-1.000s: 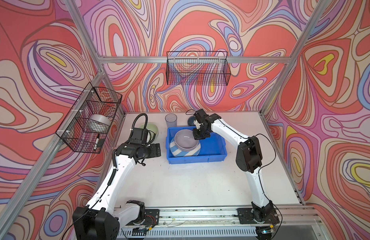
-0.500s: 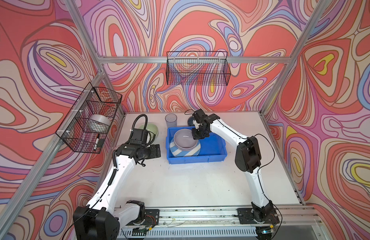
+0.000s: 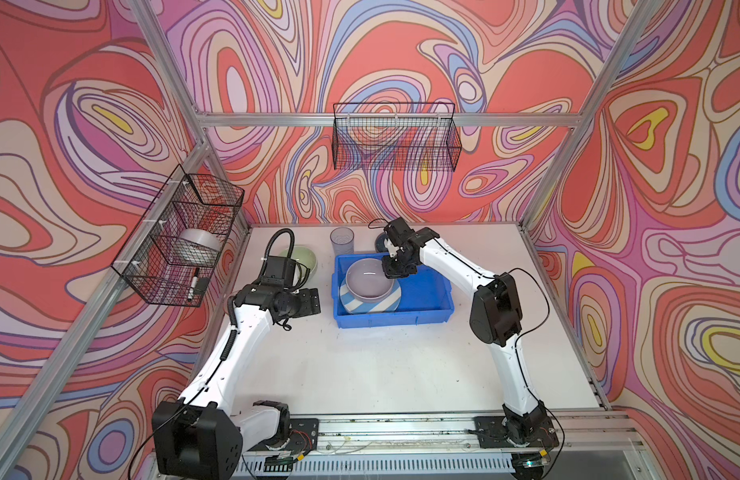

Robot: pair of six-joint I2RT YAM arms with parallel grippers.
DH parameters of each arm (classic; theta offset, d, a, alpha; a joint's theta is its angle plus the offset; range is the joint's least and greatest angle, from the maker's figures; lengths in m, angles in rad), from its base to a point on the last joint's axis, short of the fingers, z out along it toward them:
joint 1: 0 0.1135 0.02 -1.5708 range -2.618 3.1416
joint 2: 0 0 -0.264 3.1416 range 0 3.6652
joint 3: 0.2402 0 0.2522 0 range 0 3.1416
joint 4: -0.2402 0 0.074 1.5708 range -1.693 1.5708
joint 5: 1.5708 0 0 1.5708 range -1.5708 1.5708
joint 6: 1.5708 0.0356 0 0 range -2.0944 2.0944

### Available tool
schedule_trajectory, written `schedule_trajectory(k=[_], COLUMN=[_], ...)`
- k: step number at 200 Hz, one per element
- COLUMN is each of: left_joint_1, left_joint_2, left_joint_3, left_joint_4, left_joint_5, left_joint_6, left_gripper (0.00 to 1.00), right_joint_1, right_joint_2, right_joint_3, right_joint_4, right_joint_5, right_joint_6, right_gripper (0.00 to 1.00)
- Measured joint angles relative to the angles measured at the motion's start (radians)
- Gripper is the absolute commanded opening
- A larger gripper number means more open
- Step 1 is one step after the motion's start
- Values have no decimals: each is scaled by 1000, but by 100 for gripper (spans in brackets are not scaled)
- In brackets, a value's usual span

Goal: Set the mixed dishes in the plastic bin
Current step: 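Lower the bowl onto the striped plates and open the right gripper, then move the left gripper to the pale green bowl while right withdraws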

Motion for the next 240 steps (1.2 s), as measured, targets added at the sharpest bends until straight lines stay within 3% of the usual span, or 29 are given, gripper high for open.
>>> schedule_trajectory(k=[27,49,57,112,174,240], left_joint_1=[21,49,63,143,154,200], left_joint_2=[31,63,77,217,443,691], left_joint_3=[28,60,76,200,379,557], left_joint_4=[5,8,9,17,19,21], left_joint_5=[-8,-14,-15,-73,-225,-245], left_joint_6=[-2,-5,-10,-30,-55,-55], left_gripper=[88,87,86,77,75,67], right_joint_1=[0,0,0,0,0,0], right_joint_2=[-6,-29,-47,-240,-432,-601], right_joint_3=[0,-11,-24,-169,-391,-566], right_joint_4=[-1,6,12,80,185,241], right_joint_5=[0,3,5,18,7,1], right_joint_6=[3,-3,-3,9,26,42], right_gripper=[34,52,54,56,57,57])
